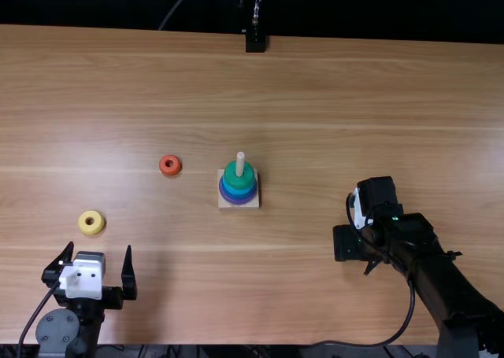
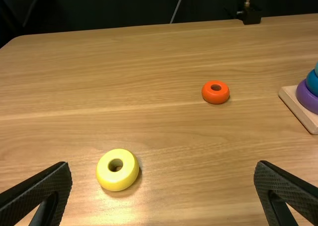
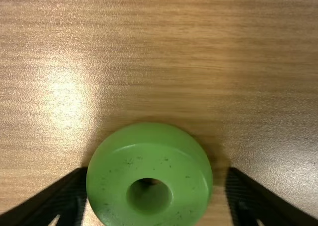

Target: Build the Hanoi tower: stack the rings onto the peg from bottom to top in this color order: purple, dark blue, light blue, dark green, light green, yellow, orange.

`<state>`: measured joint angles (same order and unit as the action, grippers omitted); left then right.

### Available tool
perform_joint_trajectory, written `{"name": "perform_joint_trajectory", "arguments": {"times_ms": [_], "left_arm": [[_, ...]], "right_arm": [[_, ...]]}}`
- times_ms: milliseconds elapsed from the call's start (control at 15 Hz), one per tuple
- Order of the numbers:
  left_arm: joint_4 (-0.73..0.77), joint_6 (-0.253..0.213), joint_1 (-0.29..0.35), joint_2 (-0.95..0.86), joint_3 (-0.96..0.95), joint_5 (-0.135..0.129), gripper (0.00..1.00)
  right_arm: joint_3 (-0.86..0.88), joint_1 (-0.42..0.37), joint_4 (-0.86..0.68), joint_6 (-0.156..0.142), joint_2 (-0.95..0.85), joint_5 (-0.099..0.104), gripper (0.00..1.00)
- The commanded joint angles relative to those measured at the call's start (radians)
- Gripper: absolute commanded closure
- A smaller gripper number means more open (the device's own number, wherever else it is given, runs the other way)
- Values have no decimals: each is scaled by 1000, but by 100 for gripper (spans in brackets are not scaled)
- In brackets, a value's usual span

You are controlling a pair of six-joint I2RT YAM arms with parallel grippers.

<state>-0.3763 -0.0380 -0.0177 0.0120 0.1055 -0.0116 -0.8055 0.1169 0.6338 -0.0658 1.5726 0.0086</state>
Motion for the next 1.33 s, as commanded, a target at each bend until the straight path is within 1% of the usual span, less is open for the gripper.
{"name": "perform_joint_trajectory", "arguments": {"times_ms": [0,67,133,200,333,467,533,600,733,800,1000,1067,1267], "left_arm": [[-65,-1,10,-12,-105,-9,0],[-65,-1,10,-12,-105,-7,0],[-65,-1,10,-12,-105,-9,0],[-65,-1,10,-12,-105,-7,0],[-65,-1,10,-12,-105,-9,0],[-65,-1,10,-12,-105,-9,0],[-65,-1,10,-12,-105,-9,0],[-65,-1,10,-12,-105,-9,0],[-65,-1,10,-12,-105,-9,0],[-65,-1,10,-12,-105,-9,0],[-65,-1,10,-12,-105,-9,0],[-65,-1,10,-12,-105,-9,0],[-65,-1,10,-12,-105,-7,0]], "right_arm": [[12,-3,6,-10,9,8,87],[12,-3,4,-8,7,8,96],[12,-3,2,-8,6,8,100],[11,-2,2,-4,3,8,100],[0,1,-5,-8,0,4,100],[-23,10,6,-8,-5,6,100],[-69,43,17,-8,-16,1,100],[-107,78,67,-6,-40,-3,100],[-215,150,218,-6,-74,-5,100],[-281,190,260,-6,-74,-7,100],[-482,254,387,-4,-60,-7,100],[-552,274,420,-4,-43,-9,100],[-755,360,485,-10,87,-9,100]]}}
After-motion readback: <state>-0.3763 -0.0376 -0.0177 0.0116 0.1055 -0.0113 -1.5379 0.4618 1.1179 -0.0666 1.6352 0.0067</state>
